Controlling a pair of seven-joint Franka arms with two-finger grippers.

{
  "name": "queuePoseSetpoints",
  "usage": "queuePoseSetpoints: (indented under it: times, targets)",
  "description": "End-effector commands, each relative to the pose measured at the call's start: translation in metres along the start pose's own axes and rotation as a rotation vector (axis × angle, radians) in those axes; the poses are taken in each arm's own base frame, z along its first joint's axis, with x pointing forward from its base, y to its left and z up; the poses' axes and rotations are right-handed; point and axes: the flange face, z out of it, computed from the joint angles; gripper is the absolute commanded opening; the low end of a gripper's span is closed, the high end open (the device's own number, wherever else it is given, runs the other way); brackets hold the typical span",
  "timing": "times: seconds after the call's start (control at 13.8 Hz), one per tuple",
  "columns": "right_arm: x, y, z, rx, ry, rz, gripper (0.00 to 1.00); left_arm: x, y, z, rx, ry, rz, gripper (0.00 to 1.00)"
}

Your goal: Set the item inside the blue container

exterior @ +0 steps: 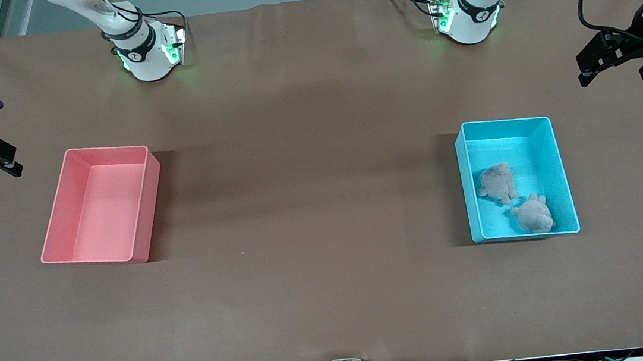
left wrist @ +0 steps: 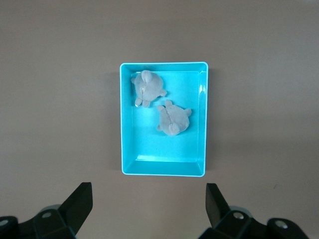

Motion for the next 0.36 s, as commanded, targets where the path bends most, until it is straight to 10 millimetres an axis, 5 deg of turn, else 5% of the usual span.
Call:
queuePoseSetpoints:
  times: [0.0,0.29]
  targets:
    - [0.0037,0.0017,-0.0121,0.005,0.022,0.004,1.0,0.0021,0.0013,-0.0027,-0.007,0.0,0.014,1.0]
    - [0.0041,-0.0002,-0.0105,0.007,0.019,0.001,1.0,0.0011,0.0044,0.0058,-0.018,-0.045,0.013,1.0]
